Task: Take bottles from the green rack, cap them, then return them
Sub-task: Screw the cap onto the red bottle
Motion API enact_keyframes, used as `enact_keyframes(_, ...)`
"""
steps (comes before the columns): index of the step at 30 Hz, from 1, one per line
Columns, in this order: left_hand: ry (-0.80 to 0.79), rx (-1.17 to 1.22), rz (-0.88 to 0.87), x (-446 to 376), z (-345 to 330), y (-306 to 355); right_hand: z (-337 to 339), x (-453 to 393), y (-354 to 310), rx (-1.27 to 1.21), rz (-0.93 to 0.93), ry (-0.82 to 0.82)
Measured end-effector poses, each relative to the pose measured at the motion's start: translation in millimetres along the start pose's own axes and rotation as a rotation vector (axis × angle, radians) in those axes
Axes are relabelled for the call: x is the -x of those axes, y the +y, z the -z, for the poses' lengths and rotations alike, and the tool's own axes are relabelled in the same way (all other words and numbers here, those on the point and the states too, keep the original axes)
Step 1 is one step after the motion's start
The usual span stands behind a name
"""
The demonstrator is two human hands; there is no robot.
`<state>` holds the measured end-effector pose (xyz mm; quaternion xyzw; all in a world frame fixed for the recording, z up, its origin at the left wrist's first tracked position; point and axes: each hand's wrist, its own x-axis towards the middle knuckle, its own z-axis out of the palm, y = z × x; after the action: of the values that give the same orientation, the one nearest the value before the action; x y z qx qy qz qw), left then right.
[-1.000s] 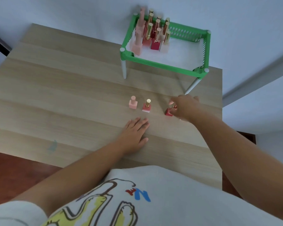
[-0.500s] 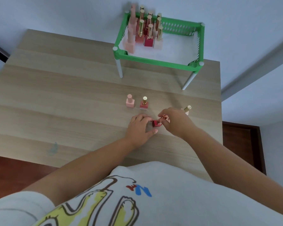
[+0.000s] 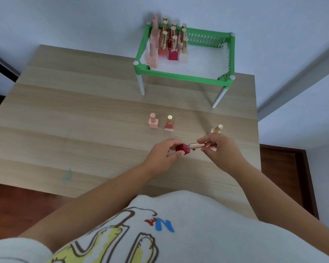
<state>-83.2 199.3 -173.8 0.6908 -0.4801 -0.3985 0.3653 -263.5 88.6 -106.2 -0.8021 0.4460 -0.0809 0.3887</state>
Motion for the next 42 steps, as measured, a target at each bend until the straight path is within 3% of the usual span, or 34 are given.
enact_keyframes(8, 0.09, 0.062, -0.11, 13, 14, 26, 14, 13, -24, -0.045, 0.149, 0.022)
enact_keyframes(19, 0.148, -0.028, -0.35, 21, 36, 58, 24, 16, -33, -0.157, 0.166, 0.052)
enact_keyframes(26, 0.187, -0.037, -0.329, 25, 42, 59, 28, 19, -36, -0.199, 0.221, 0.038)
enact_keyframes(30, 0.202, -0.045, -0.337, 27, 42, 60, 27, 20, -36, -0.1, 0.321, 0.049)
enact_keyframes(42, 0.168, -0.062, -0.346, 28, 46, 65, 28, 15, -38, -0.159, 0.221, 0.066)
